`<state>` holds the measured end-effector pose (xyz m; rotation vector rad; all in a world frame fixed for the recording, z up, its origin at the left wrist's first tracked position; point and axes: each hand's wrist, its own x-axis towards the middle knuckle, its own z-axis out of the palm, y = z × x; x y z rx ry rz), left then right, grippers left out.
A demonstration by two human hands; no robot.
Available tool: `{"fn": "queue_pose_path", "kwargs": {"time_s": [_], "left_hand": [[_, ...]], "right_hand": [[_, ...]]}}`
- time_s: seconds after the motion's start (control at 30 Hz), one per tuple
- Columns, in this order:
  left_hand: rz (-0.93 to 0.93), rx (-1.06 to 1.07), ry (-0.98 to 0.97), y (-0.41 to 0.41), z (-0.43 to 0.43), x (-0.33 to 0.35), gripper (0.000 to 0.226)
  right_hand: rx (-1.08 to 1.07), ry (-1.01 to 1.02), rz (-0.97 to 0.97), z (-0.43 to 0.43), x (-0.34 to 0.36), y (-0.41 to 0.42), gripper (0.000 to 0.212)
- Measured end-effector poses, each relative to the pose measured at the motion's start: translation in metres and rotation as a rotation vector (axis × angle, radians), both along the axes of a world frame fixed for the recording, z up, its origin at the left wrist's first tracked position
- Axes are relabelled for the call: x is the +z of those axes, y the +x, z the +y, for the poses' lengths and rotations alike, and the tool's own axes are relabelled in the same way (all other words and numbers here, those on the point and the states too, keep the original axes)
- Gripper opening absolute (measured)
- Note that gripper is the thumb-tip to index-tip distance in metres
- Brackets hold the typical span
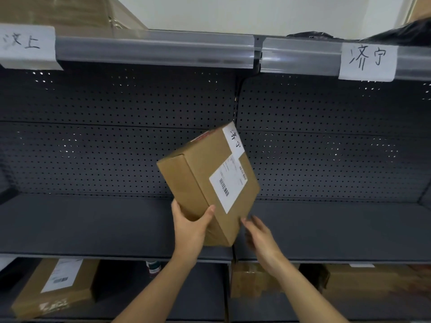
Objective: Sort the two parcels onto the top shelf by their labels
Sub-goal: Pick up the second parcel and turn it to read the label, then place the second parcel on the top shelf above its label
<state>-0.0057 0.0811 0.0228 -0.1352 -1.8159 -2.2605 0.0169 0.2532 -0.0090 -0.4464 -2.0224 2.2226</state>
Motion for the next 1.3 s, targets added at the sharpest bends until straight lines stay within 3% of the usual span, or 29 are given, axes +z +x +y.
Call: {"fn": "queue_pose_path", "kwargs": {"time_s": [0.13,0.3,0.37,0.5,0.57,0.63,0.73,0.87,1.0,1.17,1.3], "left_hand": [[-0.058,-0.063,0.209,0.000,0.004,-0.005,0.062],[-0.171,-0.171,0.403,0.005,0.007,-0.010,0.045],[-0.178,-0.211,0.421,0.006,0.006,-0.013,0.053],[-0.160,-0.289,0.332,0.002,-0.006,-0.013,0.093],[-0.161,-0.219,0.279,-0.002,-0.019,-0.011,0.121],[-0.144,-0.108,0.168,-0.008,-0.036,-0.008,0.134],[-0.067,-0.086,-0.054,-0.016,-0.059,-0.006,0.111],[0.065,-0.306,-0.258,-0.014,-0.064,-0.008,0.078],[0.092,-0.305,-0.232,-0.006,-0.053,-0.010,0.056],[0.159,-0.287,-0.201,0.006,-0.038,-0.002,0.057],[0.262,-0.263,-0.254,0.021,-0.032,0.007,0.070]], "right_hand": [[0.096,-0.236,-0.009,-0.011,0.002,0.004,0.044],[0.090,-0.498,0.070,-0.014,0.006,0.003,0.045],[0.075,-0.511,0.122,-0.014,0.008,0.002,0.045],[0.050,-0.433,0.189,0.000,0.016,0.002,0.044],[0.029,-0.356,0.197,0.013,0.021,0.002,0.042],[-0.005,-0.274,0.201,0.028,0.026,0.002,0.044],[-0.035,-0.173,0.198,0.046,0.030,0.007,0.052],[-0.012,-0.106,0.197,0.053,0.034,0.019,0.048],[-0.043,-0.087,0.208,0.052,0.039,0.027,0.050],[-0.176,0.063,0.256,0.053,0.045,0.048,0.058],[-0.317,0.178,0.405,0.044,0.053,0.075,0.049]]}}
